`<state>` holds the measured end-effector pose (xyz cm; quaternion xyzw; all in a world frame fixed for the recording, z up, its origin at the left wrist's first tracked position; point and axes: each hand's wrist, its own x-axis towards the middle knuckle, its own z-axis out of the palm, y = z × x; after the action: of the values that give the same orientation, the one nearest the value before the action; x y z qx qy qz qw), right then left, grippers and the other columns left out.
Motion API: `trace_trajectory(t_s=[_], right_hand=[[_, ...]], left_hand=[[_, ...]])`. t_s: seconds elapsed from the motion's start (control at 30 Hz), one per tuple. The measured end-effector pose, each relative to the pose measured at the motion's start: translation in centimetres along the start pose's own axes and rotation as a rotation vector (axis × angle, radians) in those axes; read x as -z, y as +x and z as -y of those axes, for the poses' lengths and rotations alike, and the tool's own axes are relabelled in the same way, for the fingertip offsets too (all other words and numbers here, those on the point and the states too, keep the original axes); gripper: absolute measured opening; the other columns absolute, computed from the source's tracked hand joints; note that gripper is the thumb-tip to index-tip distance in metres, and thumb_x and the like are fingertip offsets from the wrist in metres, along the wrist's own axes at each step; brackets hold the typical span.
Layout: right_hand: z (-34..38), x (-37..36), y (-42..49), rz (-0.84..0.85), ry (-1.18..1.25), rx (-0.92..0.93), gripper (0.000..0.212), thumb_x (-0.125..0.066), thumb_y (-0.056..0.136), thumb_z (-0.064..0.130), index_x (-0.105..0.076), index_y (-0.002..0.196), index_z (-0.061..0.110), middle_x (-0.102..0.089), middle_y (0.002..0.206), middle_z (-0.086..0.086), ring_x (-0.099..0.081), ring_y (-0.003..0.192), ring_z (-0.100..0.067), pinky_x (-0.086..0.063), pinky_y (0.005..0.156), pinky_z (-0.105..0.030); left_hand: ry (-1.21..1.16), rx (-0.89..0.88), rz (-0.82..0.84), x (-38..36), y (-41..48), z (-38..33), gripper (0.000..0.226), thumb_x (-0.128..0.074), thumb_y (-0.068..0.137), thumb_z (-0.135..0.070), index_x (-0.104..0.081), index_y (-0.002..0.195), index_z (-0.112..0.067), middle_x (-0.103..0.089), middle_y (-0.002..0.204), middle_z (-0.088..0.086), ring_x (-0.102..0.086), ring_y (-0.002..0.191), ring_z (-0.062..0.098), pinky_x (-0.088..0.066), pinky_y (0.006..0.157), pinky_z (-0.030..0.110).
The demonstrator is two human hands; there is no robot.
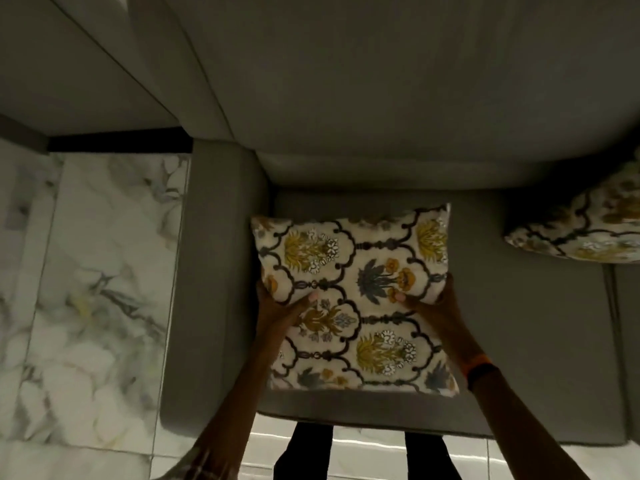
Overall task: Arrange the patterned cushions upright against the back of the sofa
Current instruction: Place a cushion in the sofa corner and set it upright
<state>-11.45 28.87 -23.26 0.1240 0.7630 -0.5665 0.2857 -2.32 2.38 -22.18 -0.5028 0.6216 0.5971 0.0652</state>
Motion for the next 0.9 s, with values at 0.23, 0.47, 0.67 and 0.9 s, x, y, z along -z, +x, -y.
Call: trace_trajectory(t_s=[0.23,0.47,0.67,0.9], right_hand=[[9.0,-1.9,4.2,-0.084,-0.036,0.290,0.106,-0.100,0.063,0.031,-0.044,0.150,0.010,-0.062,0.142,0.003,-0.062,0.128,0.004,-0.056,0.100,-0.018],[11.3,-2.7,6.3,-0.147,-0.047,0.375,0.101,-0.096,0.063,-0.008,-0.041,0.144,0.013,-0.060,0.142,0.002,-0.060,0.131,0.004,-0.055,0.109,-0.029],[10.0,-2.7,6.9,-0.224,-0.016,0.369,0.118,-0.102,0.063,0.018,-0.032,0.158,0.015,-0.051,0.153,0.008,-0.050,0.141,0.002,-0.046,0.120,-0.036],[9.5,-1.9,8.6,-0.231,-0.113,0.393,0.117,-0.104,0.059,0.020,-0.037,0.152,0.002,-0.053,0.152,-0.008,-0.054,0.142,-0.011,-0.048,0.117,-0.033]], left_hand=[[-0.023,-0.478,0.038,2.1,4.3,-8.6,0.083,-0.085,0.059,0.016,-0.049,0.110,-0.039,-0.060,0.107,-0.037,-0.055,0.098,-0.029,-0.051,0.090,0.009],[-0.069,-0.580,0.059,1.2,5.9,-11.6,0.079,-0.088,0.064,0.004,-0.048,0.108,-0.049,-0.057,0.109,-0.040,-0.053,0.101,-0.029,-0.044,0.088,-0.001],[0.030,-0.635,0.150,1.1,7.4,-12.2,0.090,-0.084,0.067,0.006,-0.056,0.093,-0.076,-0.059,0.093,-0.055,-0.056,0.096,-0.028,-0.048,0.084,0.003],[-0.002,-0.637,0.163,0.9,8.1,-12.1,0.075,-0.086,0.067,0.003,-0.065,0.101,-0.060,-0.069,0.103,-0.037,-0.064,0.107,-0.010,-0.053,0.094,0.020]])
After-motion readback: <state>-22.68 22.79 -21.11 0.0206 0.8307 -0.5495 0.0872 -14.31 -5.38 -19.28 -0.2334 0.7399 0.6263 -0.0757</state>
